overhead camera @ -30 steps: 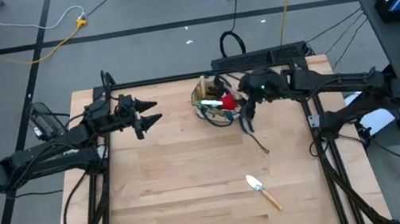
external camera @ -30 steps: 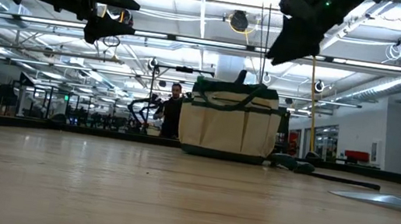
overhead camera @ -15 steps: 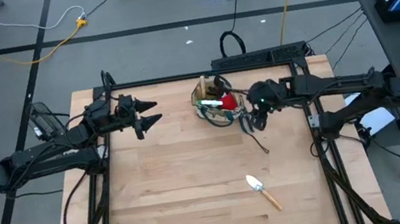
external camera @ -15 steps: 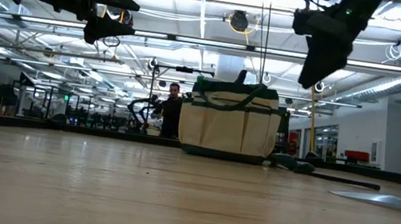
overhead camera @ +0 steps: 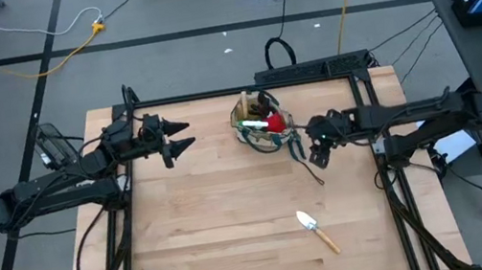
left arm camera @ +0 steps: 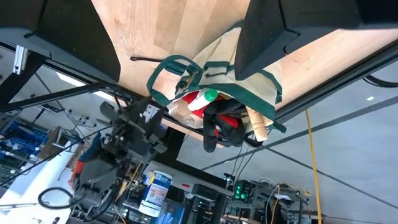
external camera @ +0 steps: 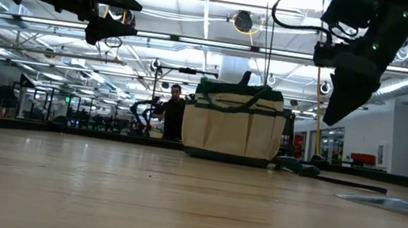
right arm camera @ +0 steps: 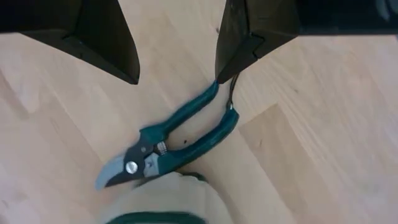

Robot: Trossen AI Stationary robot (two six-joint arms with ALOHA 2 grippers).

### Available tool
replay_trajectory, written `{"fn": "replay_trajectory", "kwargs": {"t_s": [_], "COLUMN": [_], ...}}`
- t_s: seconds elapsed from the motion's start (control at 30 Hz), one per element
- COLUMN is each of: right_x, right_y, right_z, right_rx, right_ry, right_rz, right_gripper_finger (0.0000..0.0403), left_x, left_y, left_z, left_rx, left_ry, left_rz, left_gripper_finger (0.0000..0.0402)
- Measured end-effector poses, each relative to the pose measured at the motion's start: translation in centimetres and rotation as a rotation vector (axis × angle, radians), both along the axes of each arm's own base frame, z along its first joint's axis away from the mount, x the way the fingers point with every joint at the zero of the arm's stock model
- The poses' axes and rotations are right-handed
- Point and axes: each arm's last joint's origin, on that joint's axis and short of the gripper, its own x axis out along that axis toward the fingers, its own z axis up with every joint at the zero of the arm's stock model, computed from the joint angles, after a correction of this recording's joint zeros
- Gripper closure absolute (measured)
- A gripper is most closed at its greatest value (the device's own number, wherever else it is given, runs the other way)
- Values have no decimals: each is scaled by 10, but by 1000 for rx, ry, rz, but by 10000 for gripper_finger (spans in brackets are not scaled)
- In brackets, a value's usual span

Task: Pick & Place Garden tools in Gardening bag
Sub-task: Put the black shear scissors into the green gardening bag

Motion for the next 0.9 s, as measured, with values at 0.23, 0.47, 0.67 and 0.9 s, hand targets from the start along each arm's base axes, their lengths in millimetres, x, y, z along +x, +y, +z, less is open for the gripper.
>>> {"fn": "replay_trajectory", "kwargs": {"t_s": [0.23, 0.47, 0.67, 0.9], "right_x": [-8, -11, -7, -4], "right_y": [1, 1, 1, 0], "right_z": [-22, -28, -26, -27], "right_rx": [-131, -281, -421, -555], "right_ry": [140, 245, 281, 340], "right_rz": [310, 650, 911, 1175], "right_gripper_finger": [202, 202, 202, 202], "left_x": [0, 0, 0, 0], "left_y": [0, 0, 0, 0], "left_z": [0, 0, 0, 0], "left_rx": [-41, -85, -88, -87], "left_ry": [-10, -20, -20, -20], "left_rz": [4, 8, 8, 8], "left_gripper_finger": [78, 78, 78, 78]}}
